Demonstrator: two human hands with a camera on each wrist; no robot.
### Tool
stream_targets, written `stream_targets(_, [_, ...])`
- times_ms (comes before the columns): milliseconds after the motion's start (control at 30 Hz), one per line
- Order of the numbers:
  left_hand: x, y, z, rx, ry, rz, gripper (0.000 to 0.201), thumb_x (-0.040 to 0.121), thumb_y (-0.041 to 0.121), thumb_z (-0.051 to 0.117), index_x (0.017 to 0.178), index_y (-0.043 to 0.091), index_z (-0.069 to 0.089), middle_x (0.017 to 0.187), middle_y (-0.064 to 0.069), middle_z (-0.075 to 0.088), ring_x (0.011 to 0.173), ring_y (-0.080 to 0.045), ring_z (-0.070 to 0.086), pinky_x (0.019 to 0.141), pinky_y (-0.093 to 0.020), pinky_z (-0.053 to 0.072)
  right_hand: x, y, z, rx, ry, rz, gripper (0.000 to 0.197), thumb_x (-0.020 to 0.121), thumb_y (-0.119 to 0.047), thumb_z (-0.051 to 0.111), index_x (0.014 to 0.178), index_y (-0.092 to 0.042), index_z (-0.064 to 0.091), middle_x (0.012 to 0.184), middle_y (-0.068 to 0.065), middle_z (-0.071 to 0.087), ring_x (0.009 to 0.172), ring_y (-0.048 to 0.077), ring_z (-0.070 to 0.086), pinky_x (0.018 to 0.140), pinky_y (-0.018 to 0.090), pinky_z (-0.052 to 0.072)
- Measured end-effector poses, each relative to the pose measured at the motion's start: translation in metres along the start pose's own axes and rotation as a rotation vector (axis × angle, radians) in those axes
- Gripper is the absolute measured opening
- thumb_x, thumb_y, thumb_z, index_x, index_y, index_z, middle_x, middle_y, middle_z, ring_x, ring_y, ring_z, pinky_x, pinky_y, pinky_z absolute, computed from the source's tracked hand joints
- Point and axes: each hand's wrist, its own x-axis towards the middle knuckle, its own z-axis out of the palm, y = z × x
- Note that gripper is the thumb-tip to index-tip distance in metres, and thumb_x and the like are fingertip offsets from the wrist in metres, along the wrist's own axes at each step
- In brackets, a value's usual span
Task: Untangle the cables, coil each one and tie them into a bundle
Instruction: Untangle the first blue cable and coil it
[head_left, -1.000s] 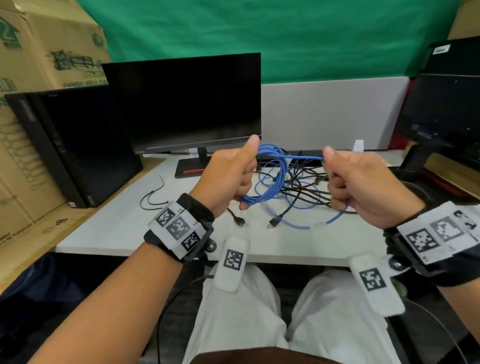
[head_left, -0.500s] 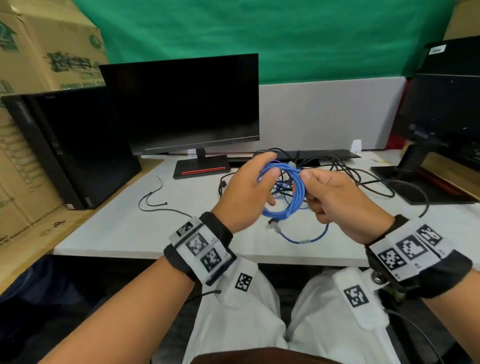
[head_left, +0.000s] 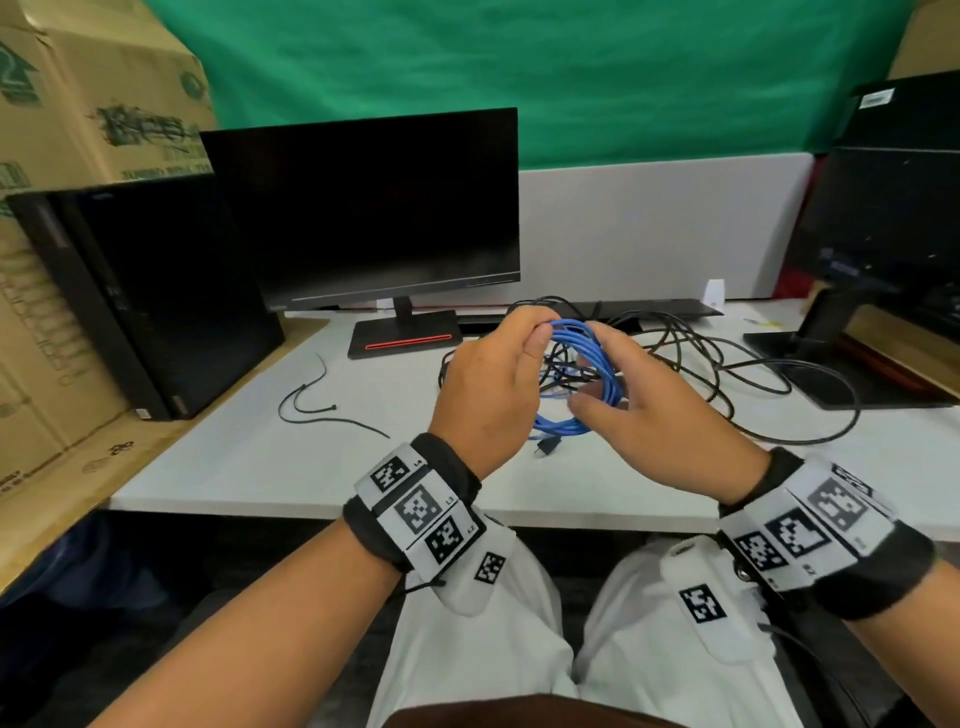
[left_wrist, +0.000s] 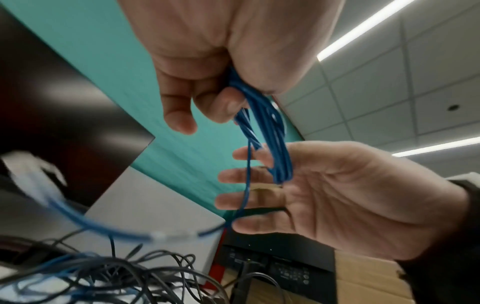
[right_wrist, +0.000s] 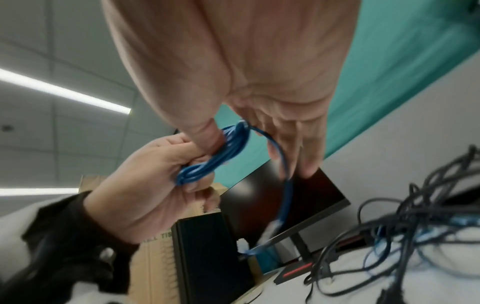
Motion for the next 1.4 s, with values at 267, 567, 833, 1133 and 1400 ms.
stream_targets(267, [-0.003,0.003,-0.001,0.624,-0.265,0.054,0.028,0.104,0.031,0.044,0.129,0.025,0.054,0.117,-0.001,0.052,0.099,-0.022,0.051,0.068,-0.037,0.048,0.003,-0.001,-0.003,0.244,0.038,0.115,0.053,0.094,0.015,0.038,0.131,-0.015,0.06,0.125,0.007,0.064,0.086,0.018,0.074,0.081,0.037,0.061])
stream_targets(567, [0.002,-0.002,-0.005,0.231,-0.347,0.104,0.028,0.103,0.013,0.049,0.125,0.011,0.065,0.101,-0.008,0.067,0.092,-0.027,0.06,0.082,-0.043,0.047,0.001,-0.005,-0.009,0.434,-0.118,0.069,0.055,0.091,0.019,0.04,0.119,-0.028,0.045,0.112,0.009,0.068,0.085,0.026,0.075,0.073,0.041,0.062])
stream_targets(833, [0.004,-0.004,-0.003,0.014,-0.392,-0.077,0.019,0.101,0.006,0.049,0.09,0.019,0.057,0.064,0.011,0.048,0.06,-0.007,0.045,0.064,-0.03,0.038,-0.006,-0.005,-0.002,-0.28,0.05,-0.24,0.044,0.083,-0.003,0.07,0.108,-0.033,0.049,0.106,-0.01,0.054,0.067,0.012,0.056,0.063,0.026,0.048])
stream_targets(1133, [0.009,-0.02,-0.01,0.086,-0.231,0.02,0.026,0.103,0.008,0.047,0.122,0.01,0.065,0.104,-0.003,0.067,0.091,-0.016,0.056,0.084,-0.031,0.045,0.004,0.001,-0.02,0.121,0.013,-0.138,0.025,0.097,-0.02,0.057,0.074,-0.024,0.065,0.099,-0.004,0.051,0.094,0.007,0.05,0.082,0.034,0.052])
stream_targets(1400, [0.012,-0.037,-0.017,-0.019,-0.161,-0.241,0.025,0.105,0.01,0.037,0.116,0.016,0.058,0.086,-0.003,0.06,0.06,-0.01,0.056,0.058,-0.032,0.048,0.003,0.007,-0.051,0.407,-0.375,0.071,0.055,0.079,0.027,0.054,0.118,-0.01,0.066,0.109,0.006,0.068,0.099,0.022,0.063,0.095,0.056,0.05])
